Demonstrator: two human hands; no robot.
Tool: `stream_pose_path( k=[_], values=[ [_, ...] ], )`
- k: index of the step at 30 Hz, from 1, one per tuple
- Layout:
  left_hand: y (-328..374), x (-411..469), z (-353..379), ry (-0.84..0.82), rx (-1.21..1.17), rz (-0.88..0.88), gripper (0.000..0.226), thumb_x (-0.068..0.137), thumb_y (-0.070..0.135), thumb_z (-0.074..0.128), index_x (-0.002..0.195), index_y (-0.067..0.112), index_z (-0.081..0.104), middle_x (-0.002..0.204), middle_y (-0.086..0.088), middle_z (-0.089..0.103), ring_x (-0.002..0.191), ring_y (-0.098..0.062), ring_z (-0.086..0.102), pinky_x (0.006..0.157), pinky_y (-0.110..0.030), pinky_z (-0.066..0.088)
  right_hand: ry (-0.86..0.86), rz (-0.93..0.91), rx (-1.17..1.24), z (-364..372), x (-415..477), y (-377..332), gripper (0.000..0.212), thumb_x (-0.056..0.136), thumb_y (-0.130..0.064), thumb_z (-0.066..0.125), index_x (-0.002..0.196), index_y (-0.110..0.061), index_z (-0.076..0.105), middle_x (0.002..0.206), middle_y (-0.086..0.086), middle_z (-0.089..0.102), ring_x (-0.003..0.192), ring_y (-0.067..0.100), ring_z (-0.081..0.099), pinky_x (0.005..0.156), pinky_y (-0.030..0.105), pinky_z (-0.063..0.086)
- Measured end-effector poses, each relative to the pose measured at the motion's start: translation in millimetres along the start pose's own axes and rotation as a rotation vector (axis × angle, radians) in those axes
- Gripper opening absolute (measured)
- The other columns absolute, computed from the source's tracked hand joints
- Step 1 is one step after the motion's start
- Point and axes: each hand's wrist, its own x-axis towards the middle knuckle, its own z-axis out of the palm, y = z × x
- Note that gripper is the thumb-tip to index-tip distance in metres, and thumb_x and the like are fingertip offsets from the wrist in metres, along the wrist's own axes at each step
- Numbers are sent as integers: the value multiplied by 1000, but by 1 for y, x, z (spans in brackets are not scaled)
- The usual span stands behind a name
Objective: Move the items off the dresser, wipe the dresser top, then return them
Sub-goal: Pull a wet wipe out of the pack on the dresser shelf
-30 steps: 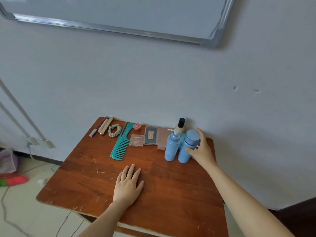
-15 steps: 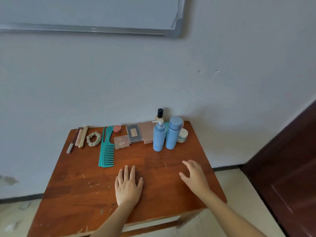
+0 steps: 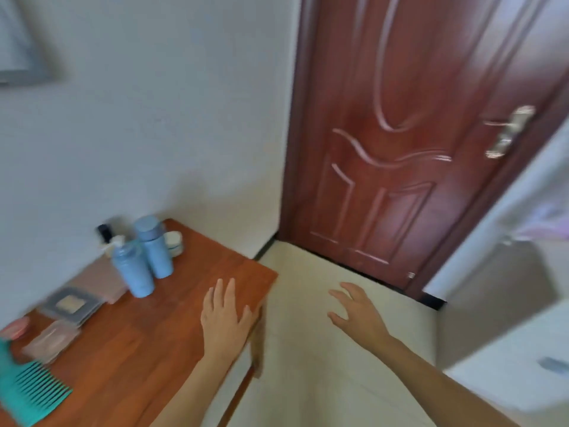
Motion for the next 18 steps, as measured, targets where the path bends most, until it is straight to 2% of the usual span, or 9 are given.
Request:
stream_pose_path(
  k=[2,3,5,7,9,11,14,16,18],
  values=[
    [39,1,10,-63,-3,158,60,88,41,32,142,13,30,152,-9,24,141,-30,14,113,-42,16,112,94,2,-25,-24,34,46,78,-24,71,119,-9,59,128,21,52,122,37,47,100,46,39],
    [58,1,17,-85,-7,232,66,82,44,29,138,9,38,147,-13,33,138,-35,22,111,-46,22,151,158,1,-37,-38,50,45,75,-22,74,115,-7,62,123,23,56,117,40,51,97,50,43],
    [96,0,34,-101,-28,375,77,74,48,24,128,1,49,137,-21,46,129,-43,37,105,-52,31,219,266,-12,-65,-69,76,45,78,-21,71,118,-6,60,127,23,53,122,38,46,101,48,40],
    [138,-9,47,-167,-32,480,88,68,52,14,134,2,42,141,-20,40,134,-39,30,111,-46,23,291,334,-11,-88,-103,98,46,83,-23,65,124,-7,55,134,20,46,128,35,40,105,41,33],
    [183,-26,61,-259,-15,573,92,64,54,8,142,10,30,150,-12,28,140,-30,17,115,-36,11,348,432,-1,-107,-143,120,47,85,-23,63,128,-10,51,138,16,42,131,31,35,105,35,32],
    [229,-50,78,-309,-20,668,84,69,52,13,144,14,24,152,-8,23,141,-26,13,115,-33,9,405,509,1,-124,-185,144,46,85,-22,63,128,-11,51,140,15,40,132,30,34,103,33,33],
    [294,-101,108,-365,-54,792,61,89,38,36,145,17,22,153,-4,20,141,-23,10,113,-36,14,438,608,-35,-149,-253,186,46,87,-26,59,131,-15,48,143,11,35,136,25,28,104,32,31],
    [332,-137,130,-379,-78,848,58,92,28,44,145,20,21,154,-1,18,141,-22,9,112,-38,16,487,653,-44,-166,-298,214,46,86,-25,61,129,-15,49,142,11,37,135,25,30,102,33,35],
    [369,-176,149,-400,-104,896,58,93,28,46,145,20,21,154,0,18,142,-21,8,112,-38,17,555,672,-44,-183,-340,241,45,83,-22,66,125,-13,54,138,14,42,131,30,36,99,36,38]
  ],
)
